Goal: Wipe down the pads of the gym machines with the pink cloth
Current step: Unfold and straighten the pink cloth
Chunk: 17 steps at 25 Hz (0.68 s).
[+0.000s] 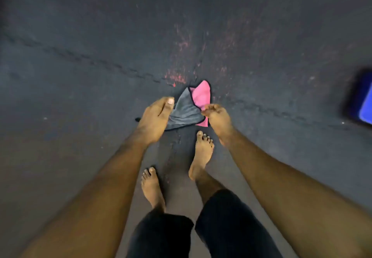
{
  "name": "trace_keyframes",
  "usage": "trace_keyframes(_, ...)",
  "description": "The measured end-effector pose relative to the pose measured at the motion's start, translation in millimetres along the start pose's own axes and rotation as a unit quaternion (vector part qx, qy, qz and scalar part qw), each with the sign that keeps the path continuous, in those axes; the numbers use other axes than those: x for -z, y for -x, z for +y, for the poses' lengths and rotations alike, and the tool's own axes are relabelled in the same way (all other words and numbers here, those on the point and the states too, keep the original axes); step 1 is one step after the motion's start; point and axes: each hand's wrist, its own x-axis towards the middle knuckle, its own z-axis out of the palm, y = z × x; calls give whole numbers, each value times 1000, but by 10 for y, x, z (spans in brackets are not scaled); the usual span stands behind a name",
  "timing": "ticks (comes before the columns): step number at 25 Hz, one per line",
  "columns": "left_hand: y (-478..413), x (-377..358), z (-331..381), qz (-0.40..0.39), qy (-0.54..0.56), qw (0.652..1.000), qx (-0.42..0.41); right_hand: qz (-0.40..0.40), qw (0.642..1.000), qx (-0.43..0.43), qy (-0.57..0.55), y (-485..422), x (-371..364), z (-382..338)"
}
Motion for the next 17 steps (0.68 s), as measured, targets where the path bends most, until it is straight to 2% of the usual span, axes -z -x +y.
trace_keyframes(2, -422, -362, -378, -3, -16, 1000, 22, -28, 998, 2, 51, -614, -226, 229)
trace_keyframes(5, -883, -866, -955, -13, -35, 998, 60, -48, 993, -44, 97, -1390, -607, 649)
trace_keyframes(8, -1020, -1000, -1175, -27, -48, 997, 53, -62, 963, -40, 261, -1605, -835, 912)
trace_keyframes(10, -1003, -932, -1169, -42, -42, 997, 58, -73, 958, -4, 277, -1509, -854, 864)
trace_keyframes(14, -710, -372, -584, -49, -58, 996, 53, -87, 976, 102, 171, -773, -551, 22)
trace_keyframes(17, -314, 262, 185, -47, -58, 997, 4, -115, 962, 154, 193, 106, -156, -843)
